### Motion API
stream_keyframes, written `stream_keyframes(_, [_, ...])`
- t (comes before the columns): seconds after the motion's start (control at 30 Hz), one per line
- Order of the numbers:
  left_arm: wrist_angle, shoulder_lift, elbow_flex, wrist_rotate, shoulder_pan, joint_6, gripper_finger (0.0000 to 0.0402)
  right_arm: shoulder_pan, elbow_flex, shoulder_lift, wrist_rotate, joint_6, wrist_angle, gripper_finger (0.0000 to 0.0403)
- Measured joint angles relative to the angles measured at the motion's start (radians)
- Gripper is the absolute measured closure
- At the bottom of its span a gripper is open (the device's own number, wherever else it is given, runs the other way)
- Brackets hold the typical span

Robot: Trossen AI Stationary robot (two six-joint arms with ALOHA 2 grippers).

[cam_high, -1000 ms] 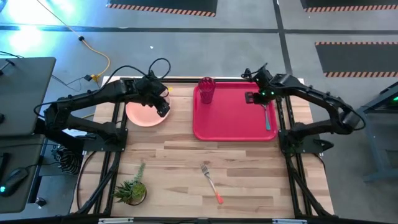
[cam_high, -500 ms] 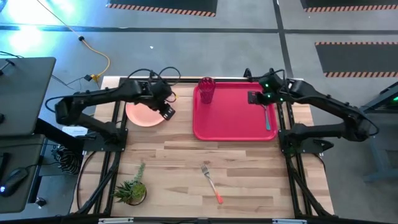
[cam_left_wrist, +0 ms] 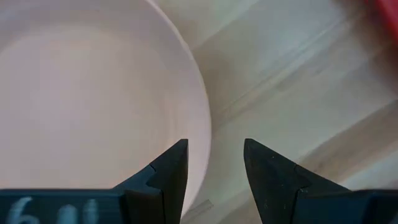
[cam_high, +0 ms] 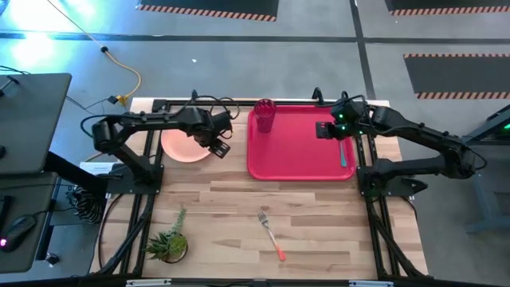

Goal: Pick and place plate/cup/fork/spoon on tray
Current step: Put the orange plate on the center of the red tray

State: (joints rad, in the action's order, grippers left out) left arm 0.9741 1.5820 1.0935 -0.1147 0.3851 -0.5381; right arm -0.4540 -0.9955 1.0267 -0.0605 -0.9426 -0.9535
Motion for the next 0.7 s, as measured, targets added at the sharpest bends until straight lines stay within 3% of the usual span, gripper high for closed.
stream_keyframes(0.7, [-0.035,0.185,0.0,-0.042,0.0,0.016,0.0257,0.003,0.0,0.0,-0.013,0.023,-0.001,0.0331])
